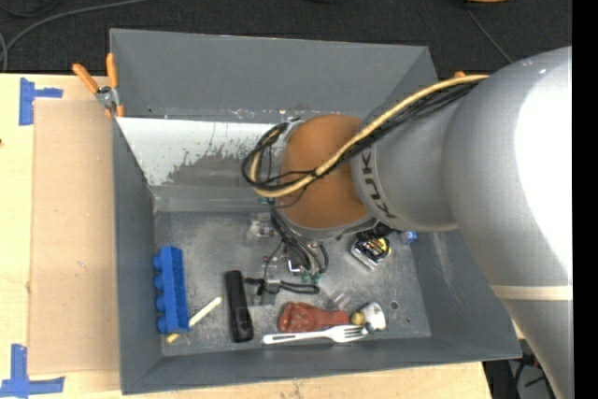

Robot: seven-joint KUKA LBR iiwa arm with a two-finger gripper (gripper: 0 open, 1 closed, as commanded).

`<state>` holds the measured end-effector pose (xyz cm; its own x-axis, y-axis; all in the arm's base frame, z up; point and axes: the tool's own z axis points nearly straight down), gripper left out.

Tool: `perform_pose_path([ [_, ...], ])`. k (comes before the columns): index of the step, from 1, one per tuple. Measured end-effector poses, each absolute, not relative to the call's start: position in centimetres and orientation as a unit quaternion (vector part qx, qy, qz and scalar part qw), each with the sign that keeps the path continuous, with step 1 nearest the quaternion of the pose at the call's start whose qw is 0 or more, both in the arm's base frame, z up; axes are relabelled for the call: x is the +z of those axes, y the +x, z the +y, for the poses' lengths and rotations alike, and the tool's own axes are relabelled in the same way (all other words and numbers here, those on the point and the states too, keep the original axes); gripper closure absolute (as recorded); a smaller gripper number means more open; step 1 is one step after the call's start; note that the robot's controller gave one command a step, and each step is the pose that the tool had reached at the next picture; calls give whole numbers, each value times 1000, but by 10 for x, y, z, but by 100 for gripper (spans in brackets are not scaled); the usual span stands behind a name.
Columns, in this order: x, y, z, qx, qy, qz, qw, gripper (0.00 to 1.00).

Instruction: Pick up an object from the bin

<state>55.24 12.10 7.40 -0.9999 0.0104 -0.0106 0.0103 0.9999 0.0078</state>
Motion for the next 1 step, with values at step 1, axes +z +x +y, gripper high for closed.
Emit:
perform_pose_path([
  [1, 70, 479, 18, -2, -140, 990, -5, 100],
])
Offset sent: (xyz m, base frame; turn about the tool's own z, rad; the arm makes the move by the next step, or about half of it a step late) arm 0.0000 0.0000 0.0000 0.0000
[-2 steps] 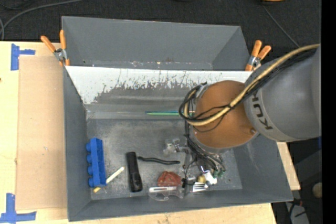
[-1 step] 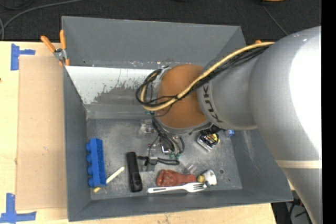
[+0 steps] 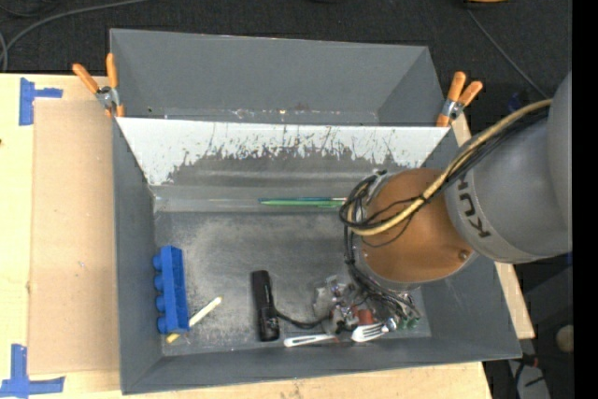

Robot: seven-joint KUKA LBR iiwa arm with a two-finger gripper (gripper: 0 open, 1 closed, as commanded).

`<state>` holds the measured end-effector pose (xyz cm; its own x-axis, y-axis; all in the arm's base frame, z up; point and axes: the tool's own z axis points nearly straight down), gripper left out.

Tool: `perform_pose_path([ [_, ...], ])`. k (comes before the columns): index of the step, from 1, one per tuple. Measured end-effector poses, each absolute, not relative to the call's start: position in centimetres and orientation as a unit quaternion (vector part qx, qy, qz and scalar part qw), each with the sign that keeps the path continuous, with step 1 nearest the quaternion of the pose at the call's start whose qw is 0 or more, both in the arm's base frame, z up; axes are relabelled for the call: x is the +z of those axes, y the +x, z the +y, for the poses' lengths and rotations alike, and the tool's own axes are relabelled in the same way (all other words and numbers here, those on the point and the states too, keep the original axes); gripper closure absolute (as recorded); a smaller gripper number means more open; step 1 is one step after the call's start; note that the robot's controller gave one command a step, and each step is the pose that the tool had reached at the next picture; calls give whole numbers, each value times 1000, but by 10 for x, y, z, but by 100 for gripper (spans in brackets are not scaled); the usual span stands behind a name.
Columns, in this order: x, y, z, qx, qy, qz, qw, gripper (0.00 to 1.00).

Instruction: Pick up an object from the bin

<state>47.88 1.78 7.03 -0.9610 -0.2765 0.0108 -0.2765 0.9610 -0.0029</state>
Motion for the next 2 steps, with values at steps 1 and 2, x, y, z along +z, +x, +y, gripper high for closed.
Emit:
perform_pose_path([
  [1, 70, 479, 18, 2, 139, -990, 5, 100],
  [2, 91, 478, 19, 2, 139, -990, 7, 100],
])
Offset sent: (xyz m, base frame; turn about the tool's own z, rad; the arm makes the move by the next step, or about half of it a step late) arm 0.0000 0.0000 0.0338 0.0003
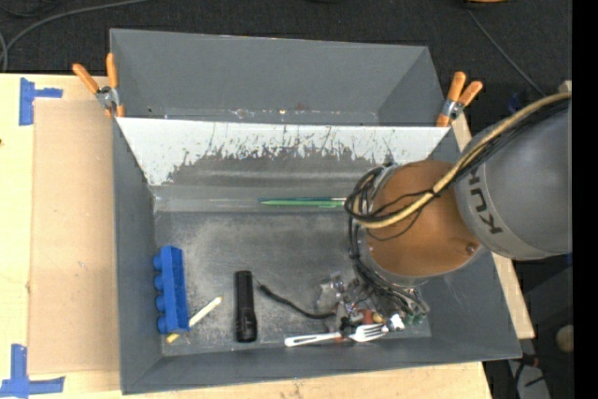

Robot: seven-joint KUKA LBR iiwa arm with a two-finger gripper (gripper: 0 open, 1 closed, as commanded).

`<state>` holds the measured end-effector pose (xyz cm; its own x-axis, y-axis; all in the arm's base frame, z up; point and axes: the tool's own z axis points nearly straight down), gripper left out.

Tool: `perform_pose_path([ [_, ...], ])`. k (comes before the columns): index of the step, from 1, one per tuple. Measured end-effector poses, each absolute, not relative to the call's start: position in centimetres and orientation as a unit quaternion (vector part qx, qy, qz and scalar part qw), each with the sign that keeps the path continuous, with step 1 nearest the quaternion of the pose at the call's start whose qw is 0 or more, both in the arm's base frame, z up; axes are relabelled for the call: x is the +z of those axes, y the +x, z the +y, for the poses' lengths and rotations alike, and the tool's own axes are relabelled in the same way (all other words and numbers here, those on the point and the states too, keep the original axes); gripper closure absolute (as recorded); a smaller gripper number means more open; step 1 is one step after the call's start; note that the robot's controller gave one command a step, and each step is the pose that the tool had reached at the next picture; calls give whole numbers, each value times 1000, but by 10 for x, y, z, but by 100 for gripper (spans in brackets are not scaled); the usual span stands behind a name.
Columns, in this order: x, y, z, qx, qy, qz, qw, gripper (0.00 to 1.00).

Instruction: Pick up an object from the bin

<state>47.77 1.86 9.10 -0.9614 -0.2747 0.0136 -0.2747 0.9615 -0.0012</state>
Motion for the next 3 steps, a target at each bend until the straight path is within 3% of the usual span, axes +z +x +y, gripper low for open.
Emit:
perform_pose_path([
  [3, 134, 478, 20, 1, 137, -991, 7, 100],
])
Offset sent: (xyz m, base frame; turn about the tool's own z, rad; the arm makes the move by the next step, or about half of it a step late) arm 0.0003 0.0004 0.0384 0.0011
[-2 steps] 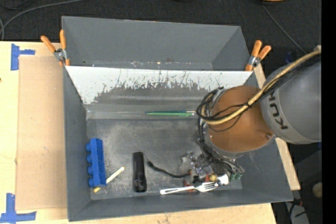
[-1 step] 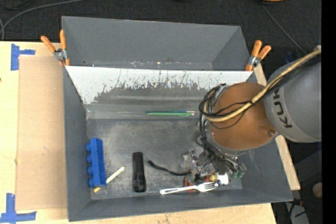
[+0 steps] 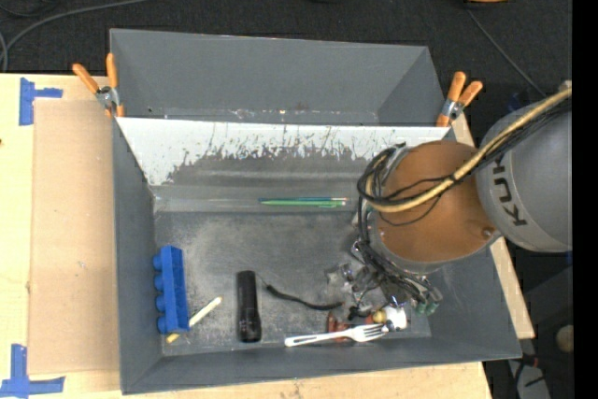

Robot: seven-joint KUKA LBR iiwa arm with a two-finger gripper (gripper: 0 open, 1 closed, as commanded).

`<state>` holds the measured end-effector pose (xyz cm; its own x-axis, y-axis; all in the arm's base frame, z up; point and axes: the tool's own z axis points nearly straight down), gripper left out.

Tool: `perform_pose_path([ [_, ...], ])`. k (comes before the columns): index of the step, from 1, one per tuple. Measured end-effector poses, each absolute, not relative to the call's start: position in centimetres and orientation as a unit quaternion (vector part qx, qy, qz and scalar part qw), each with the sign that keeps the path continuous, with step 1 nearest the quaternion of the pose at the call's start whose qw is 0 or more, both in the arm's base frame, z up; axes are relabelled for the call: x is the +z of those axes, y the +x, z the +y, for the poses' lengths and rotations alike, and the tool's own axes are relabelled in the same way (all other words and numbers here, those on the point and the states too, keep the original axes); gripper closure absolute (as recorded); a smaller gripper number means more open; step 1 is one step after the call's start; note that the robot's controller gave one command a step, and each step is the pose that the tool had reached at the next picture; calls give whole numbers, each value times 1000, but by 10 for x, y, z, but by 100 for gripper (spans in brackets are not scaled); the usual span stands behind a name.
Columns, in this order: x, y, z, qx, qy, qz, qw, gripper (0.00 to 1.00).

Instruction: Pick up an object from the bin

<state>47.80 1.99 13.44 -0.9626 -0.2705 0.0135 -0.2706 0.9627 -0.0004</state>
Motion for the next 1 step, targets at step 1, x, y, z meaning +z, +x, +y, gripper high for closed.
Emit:
perform_pose_path([
  [1, 147, 478, 20, 1, 136, -991, 7, 100],
])
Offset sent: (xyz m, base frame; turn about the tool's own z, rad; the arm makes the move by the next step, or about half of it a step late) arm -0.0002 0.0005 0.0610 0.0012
